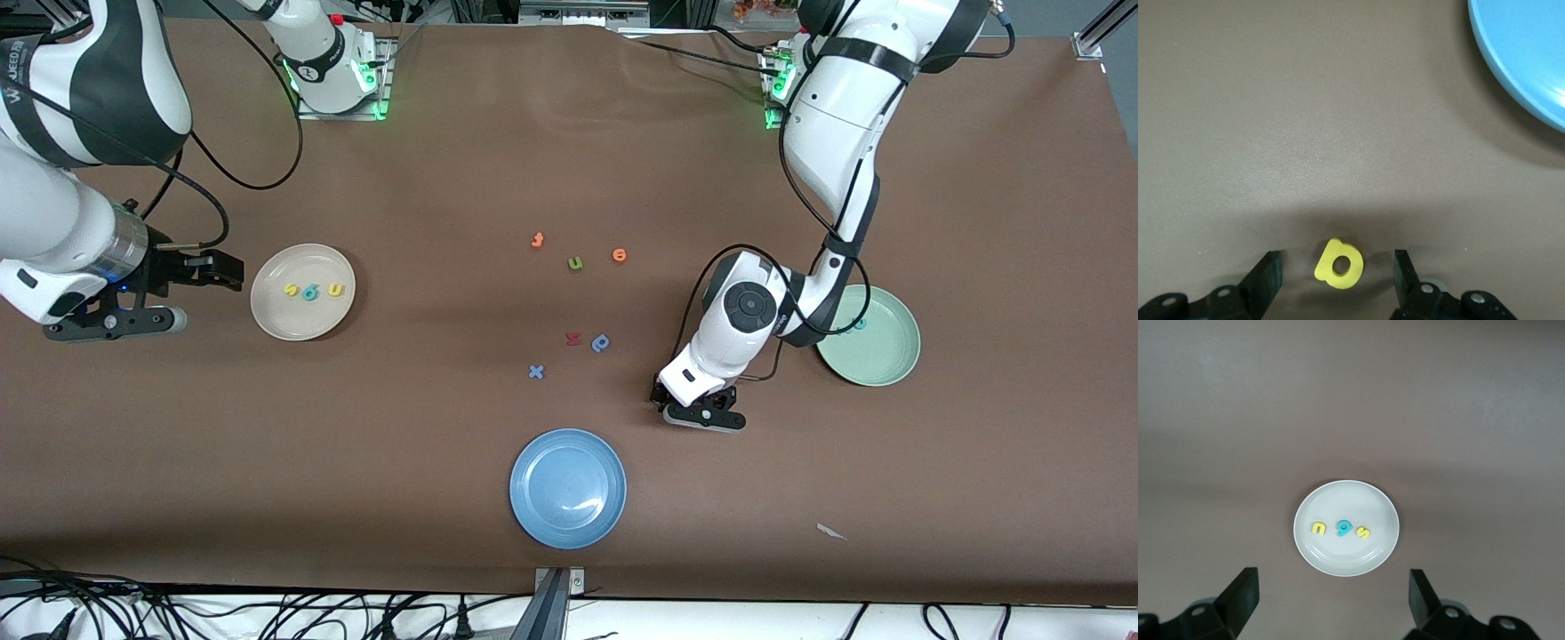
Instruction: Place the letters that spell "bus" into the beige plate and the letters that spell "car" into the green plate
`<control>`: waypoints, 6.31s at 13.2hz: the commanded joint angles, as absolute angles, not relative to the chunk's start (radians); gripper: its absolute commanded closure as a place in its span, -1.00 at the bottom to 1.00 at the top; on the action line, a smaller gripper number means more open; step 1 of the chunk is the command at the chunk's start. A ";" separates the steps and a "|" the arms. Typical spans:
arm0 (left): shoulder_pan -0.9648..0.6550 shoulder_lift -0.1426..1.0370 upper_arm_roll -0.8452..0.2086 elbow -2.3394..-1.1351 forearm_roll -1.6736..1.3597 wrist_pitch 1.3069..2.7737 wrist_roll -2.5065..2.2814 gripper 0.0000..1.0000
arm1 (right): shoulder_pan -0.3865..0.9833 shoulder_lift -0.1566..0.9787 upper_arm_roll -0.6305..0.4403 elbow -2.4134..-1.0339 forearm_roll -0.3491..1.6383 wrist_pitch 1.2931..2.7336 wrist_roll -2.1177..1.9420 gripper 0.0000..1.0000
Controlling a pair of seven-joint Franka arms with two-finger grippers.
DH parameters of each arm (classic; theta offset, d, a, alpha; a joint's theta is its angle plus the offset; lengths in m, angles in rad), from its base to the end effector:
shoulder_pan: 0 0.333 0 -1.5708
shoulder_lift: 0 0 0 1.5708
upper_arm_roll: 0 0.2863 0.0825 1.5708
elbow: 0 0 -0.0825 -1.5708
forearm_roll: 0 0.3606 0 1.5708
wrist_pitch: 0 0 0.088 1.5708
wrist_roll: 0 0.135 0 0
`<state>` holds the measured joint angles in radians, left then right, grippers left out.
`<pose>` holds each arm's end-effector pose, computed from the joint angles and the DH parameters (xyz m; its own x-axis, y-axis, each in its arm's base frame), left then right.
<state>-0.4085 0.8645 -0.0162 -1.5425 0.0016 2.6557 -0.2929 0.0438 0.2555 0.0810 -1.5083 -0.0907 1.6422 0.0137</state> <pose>0.6319 -0.2841 0.1346 0.9661 -0.1125 0.2325 -0.1347 -0.9875 0.0819 0.5902 0.0582 0.4570 0.9860 0.1163 -0.1197 0.1252 -0.9896 0.0702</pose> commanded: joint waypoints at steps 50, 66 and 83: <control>0.046 0.282 0.028 -2.145 0.158 2.296 0.364 1.00 | 0.031 0.224 0.084 -1.542 -0.098 1.631 -0.008 -0.98; 0.083 0.073 0.018 -2.154 0.143 2.280 0.367 -1.00 | 0.031 0.232 0.086 -1.523 -0.091 1.644 0.008 -0.99; 0.063 -0.066 -0.015 -1.550 -0.011 1.361 0.094 -1.00 | 0.029 0.236 0.086 -1.522 -0.089 1.646 0.005 -0.99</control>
<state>0.0664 -0.1379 -0.0184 -1.6588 0.0128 1.4314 0.1801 0.0409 0.2503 0.0778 -1.5099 -0.0909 1.6398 0.0130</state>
